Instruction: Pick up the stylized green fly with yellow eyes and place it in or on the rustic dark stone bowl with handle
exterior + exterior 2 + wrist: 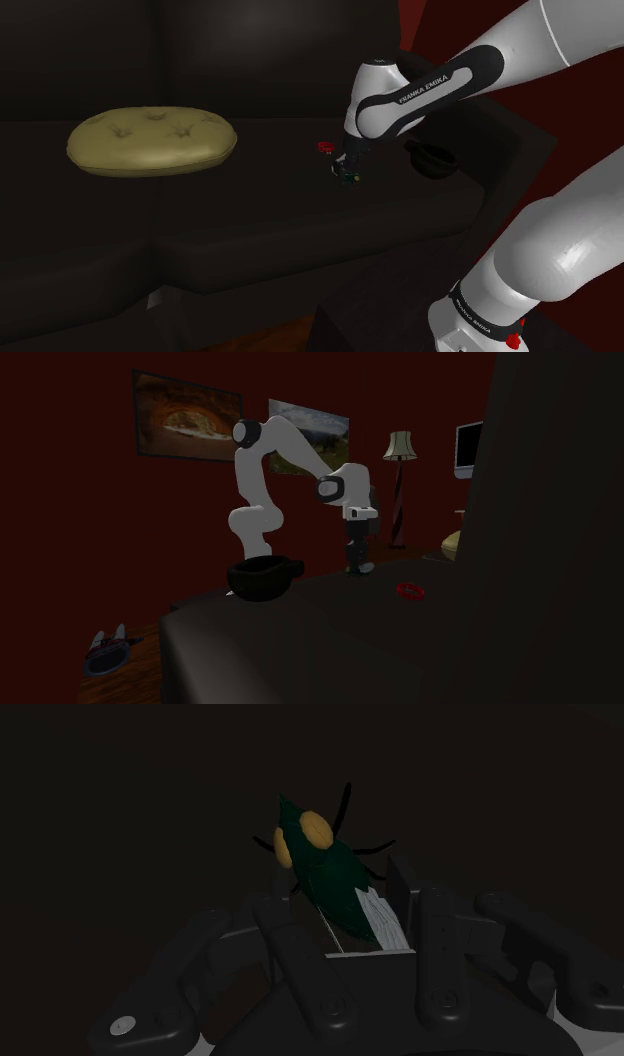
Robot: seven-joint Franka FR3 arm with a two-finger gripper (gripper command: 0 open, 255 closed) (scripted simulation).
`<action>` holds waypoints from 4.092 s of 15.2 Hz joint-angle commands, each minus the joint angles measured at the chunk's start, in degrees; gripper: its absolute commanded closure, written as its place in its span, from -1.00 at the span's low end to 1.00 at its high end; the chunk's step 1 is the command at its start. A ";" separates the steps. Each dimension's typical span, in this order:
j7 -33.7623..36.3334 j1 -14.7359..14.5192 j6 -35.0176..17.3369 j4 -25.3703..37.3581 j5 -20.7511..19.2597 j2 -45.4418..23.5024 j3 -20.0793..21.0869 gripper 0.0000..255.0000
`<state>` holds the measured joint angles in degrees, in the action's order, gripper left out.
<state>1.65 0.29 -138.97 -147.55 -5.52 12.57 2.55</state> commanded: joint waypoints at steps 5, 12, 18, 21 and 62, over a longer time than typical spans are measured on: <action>0.06 -0.05 0.10 -0.26 0.03 -0.10 0.06 1.00; -0.50 -0.16 3.62 1.14 0.48 2.05 -0.04 1.00; -1.12 -0.34 8.85 3.50 1.00 4.93 -0.14 1.00; -1.38 -0.41 11.42 4.86 1.21 6.15 -0.18 1.00; -32.07 10.84 25.32 12.92 -6.46 14.89 -23.27 1.00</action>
<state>-29.00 10.78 -113.30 -135.08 -11.76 28.08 -19.64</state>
